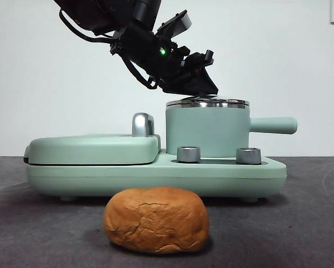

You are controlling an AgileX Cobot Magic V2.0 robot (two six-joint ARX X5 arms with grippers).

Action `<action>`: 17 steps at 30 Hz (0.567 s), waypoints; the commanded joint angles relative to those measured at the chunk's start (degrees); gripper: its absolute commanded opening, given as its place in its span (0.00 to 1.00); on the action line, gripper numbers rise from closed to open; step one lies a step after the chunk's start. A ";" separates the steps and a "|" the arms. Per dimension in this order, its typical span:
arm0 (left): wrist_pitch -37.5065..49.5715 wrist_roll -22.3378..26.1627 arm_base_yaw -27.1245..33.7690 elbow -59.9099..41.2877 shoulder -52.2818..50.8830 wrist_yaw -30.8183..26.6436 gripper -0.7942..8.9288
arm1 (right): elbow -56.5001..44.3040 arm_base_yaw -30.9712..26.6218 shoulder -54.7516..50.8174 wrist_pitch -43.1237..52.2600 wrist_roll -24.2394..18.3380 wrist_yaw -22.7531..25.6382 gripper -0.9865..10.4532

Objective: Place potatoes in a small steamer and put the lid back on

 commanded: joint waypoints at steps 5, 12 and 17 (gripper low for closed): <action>0.33 -0.48 -0.26 1.36 -4.68 -0.52 0.09 | 1.11 0.22 0.33 0.59 1.01 0.17 0.32; -6.93 -2.40 0.15 1.36 -11.74 -0.55 0.09 | 1.11 0.24 0.33 0.52 1.01 0.13 0.32; -14.88 -3.30 1.22 1.36 -17.14 -1.53 0.09 | 1.11 1.27 0.33 0.09 0.98 0.13 0.32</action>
